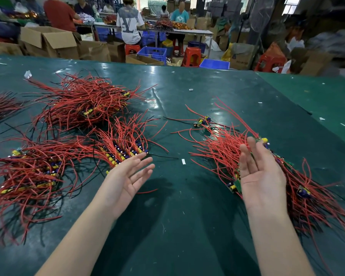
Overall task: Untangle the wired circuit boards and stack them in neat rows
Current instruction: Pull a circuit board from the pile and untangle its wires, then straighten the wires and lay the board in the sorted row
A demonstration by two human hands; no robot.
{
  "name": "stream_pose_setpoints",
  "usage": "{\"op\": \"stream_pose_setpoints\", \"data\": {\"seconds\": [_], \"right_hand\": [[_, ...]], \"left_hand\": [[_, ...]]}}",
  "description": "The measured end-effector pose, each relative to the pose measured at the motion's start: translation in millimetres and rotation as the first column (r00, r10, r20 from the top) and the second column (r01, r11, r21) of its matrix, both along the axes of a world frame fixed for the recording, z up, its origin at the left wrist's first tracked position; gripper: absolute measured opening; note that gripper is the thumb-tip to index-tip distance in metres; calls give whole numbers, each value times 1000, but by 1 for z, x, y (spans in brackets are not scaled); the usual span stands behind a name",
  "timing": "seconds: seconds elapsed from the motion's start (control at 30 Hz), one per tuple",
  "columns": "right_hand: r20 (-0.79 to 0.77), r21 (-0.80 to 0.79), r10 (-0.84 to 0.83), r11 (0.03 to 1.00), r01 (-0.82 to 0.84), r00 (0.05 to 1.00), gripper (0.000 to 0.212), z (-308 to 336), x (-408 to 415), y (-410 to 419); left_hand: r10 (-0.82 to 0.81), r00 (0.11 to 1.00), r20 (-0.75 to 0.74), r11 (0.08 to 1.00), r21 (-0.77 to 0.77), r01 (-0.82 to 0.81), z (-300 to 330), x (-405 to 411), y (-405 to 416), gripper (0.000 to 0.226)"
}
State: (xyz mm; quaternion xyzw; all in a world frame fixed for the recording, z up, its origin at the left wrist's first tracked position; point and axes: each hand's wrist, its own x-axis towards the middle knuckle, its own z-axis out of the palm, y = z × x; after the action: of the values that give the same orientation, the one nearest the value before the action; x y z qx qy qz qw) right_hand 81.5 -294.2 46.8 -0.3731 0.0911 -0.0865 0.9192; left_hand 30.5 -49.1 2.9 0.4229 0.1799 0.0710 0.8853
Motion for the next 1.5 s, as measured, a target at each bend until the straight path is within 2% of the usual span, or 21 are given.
{"op": "stream_pose_setpoints", "data": {"seconds": [0.2,0.6,0.7,0.77,0.8,0.83,0.9,0.93,0.97,1.03,1.07,1.1,1.2,1.37,1.43,1.5], "right_hand": [[-113,0,-52,999,52,992,10,-5,8,-13],[-144,-36,-46,998,41,989,22,-9,10,-16],[-158,-31,-46,999,41,986,22,-8,11,-17],[-165,-40,-33,999,27,986,20,-7,10,-16],[-167,-46,-25,999,18,986,19,-6,9,-15],[-167,-53,-16,999,7,986,18,-6,9,-13],[-161,-63,11,998,-22,987,16,-5,7,-8],[-159,-70,34,997,-46,987,16,-4,7,-5],[-158,-79,65,994,-79,985,17,-4,6,-3],[-162,-101,143,982,-161,976,25,-4,4,3],[-166,-112,178,974,-198,970,30,-4,3,6],[-168,-124,209,965,-231,963,34,-4,3,8],[-169,-134,284,942,-308,944,37,-4,0,14],[-196,-86,350,924,-372,916,35,-5,-3,19],[-208,-90,380,910,-404,901,34,-6,-4,21],[-211,-113,418,888,-447,884,34,-7,-5,23]], "left_hand": [[37,999,-1,999,5,-37,3,0,3,22],[73,997,-8,997,33,-73,6,-1,3,22],[121,993,10,988,97,-122,7,-1,3,22],[210,976,56,955,202,-217,8,-2,5,23],[267,960,88,910,305,-281,8,-3,7,25],[331,936,122,825,443,-350,8,-5,10,27],[449,870,206,550,704,-450,10,-10,19,28],[485,841,241,413,784,-463,12,-12,23,26],[508,822,255,294,847,-444,13,-14,27,23],[528,825,202,93,952,-292,12,-15,35,19],[526,838,142,28,983,-184,11,-15,38,21],[520,850,78,2,996,-92,10,-14,38,25],[484,875,-3,22,1000,-8,10,-14,35,28],[458,888,51,-3,998,-55,14,-17,32,23],[469,879,82,52,991,-121,16,-19,31,23],[453,884,117,197,954,-228,20,-19,26,25]]}}
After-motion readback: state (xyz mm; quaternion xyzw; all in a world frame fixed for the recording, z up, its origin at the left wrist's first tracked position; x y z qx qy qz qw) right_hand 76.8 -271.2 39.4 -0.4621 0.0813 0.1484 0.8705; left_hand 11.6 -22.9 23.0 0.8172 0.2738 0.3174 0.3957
